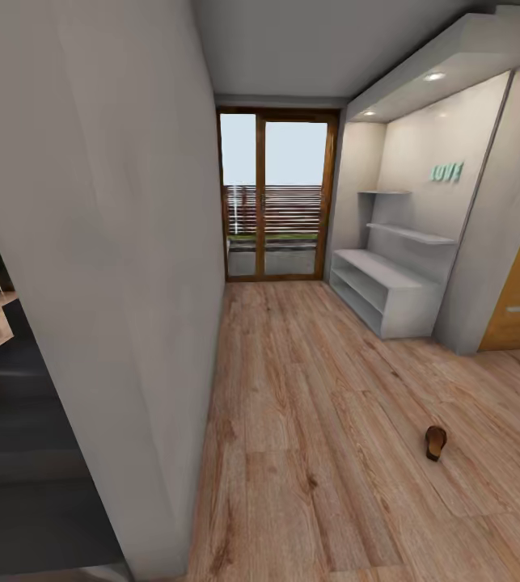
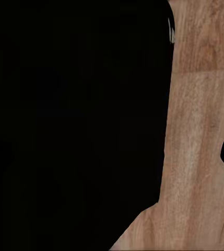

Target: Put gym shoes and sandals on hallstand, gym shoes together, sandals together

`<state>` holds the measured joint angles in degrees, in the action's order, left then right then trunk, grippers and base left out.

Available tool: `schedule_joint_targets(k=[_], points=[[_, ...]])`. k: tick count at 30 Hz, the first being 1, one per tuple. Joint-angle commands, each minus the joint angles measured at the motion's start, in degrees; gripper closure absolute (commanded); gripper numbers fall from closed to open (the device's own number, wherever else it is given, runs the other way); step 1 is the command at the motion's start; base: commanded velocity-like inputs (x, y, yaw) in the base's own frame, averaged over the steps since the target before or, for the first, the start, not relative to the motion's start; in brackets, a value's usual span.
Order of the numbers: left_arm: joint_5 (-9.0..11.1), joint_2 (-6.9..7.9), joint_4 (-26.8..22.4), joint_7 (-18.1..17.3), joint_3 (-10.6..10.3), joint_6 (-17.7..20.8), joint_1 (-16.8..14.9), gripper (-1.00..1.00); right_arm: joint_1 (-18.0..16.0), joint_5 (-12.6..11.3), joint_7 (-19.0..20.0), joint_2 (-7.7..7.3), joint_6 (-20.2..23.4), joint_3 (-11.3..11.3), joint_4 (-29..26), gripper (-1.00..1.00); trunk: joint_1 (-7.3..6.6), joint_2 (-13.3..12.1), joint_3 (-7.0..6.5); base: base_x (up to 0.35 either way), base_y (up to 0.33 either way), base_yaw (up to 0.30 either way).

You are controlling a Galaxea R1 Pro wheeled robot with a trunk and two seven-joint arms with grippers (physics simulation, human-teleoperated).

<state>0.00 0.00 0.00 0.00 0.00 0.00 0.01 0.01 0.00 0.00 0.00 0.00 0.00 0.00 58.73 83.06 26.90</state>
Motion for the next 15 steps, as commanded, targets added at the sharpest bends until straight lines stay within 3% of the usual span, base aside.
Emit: schedule_joint_targets(k=[1,6,11,15], points=[[-0.3,0.33,-0.3,-0.1,0.3,-0.3,-0.3,-1.00,-0.1,-0.3,-0.3,-0.33,-0.3,-0.3,-0.3,-1.00,0.00,0.0,0.03,0.000,0.000,0.000],[-1.4,1.94,-2.0,0.1,2.0,-1.9,-2.0,-1.00,-0.8,-0.7,-0.1,-1.64,-1.9,-2.0,-2.0,-1.00,0.00,0.0,0.03,0.000,0.000,0.000],[0.3,0.42,-1.9,0.2,0.7,-1.6,-1.0,-1.00,-2.4,-0.1,0.1,-0.02,-1.6,-0.9,-3.6,-1.00,0.00,0.0,0.03,0.000,0.000,0.000],[1.3,0.03,-1.2,0.1,-0.3,-0.3,0.3,-1.00,-3.6,0.2,-0.1,1.27,-0.3,-0.1,-4.6,-1.00,0.00,0.0,0.03,0.000,0.000,0.000]])
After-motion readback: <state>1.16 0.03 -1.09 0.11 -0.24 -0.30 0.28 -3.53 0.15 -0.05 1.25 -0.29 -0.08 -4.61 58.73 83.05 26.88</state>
